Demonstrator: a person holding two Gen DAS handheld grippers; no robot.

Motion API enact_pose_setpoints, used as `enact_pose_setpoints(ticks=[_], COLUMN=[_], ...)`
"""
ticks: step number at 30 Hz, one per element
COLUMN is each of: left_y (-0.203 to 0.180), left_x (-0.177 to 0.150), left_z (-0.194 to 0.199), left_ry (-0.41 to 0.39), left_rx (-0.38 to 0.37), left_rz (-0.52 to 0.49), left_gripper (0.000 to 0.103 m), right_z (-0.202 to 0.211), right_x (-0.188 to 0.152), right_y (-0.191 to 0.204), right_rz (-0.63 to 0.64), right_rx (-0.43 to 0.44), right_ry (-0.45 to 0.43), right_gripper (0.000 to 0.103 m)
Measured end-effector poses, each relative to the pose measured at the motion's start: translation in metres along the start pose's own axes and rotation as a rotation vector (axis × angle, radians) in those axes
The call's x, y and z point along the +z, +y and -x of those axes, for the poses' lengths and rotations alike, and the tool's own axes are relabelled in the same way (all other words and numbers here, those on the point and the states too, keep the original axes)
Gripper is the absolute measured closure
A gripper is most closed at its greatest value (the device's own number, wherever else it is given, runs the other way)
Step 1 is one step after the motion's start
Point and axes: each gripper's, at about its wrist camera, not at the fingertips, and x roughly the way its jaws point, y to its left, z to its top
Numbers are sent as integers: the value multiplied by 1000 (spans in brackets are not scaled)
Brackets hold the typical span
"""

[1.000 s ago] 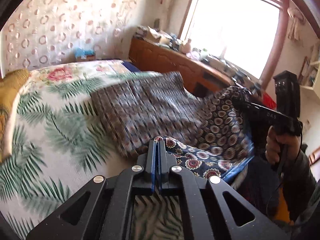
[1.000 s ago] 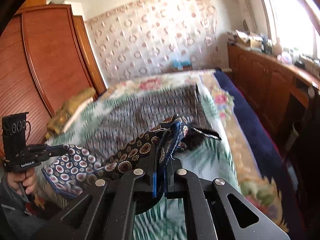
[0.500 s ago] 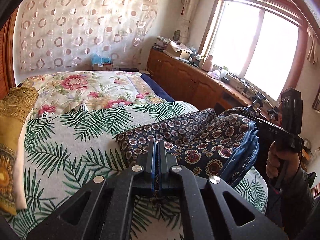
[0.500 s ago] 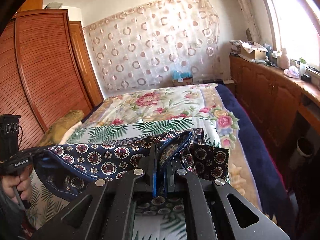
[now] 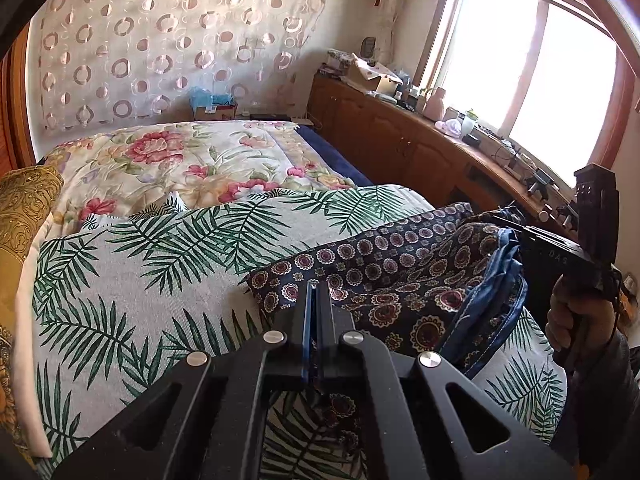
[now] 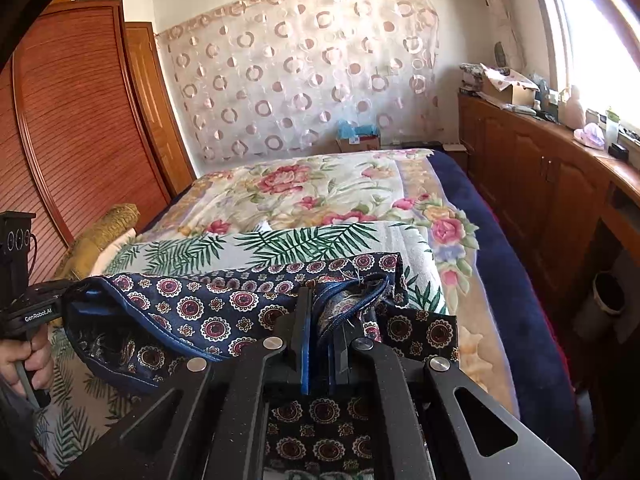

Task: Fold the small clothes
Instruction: 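Grasp the folded bundle with the left gripper while the right gripper grasps its blue-trimmed edge, then lift the folded navy bundle with both grippers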

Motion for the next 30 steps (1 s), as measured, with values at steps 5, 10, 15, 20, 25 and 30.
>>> enact_pose_setpoints(ticks=[5,10,15,20,25,30], left_y=[5,10,17,22,30,33], left_x=[-3,-3,0,4,4,1], left_z=[-10,-19,-19,-7,10,14], left_ry=[27,48,51,26,-16,-8], left_rx=[9,18,16,31,18,17], left_rz=[9,17,43,40,51,44], left_gripper=[101,100,100,89,43,30], right_z=[3,26,51,65,58,37], right_x=[7,16,11,-4,-5,3], right_y=[9,8,-4,-16,-5,13], right_rz=[37,52,67,86,107,163], right_rx=[-33,-89,-119,-163,-102,-69], right_ry=[21,-22,-41,2,74,127], right_gripper=[75,52,50,50,50,51])
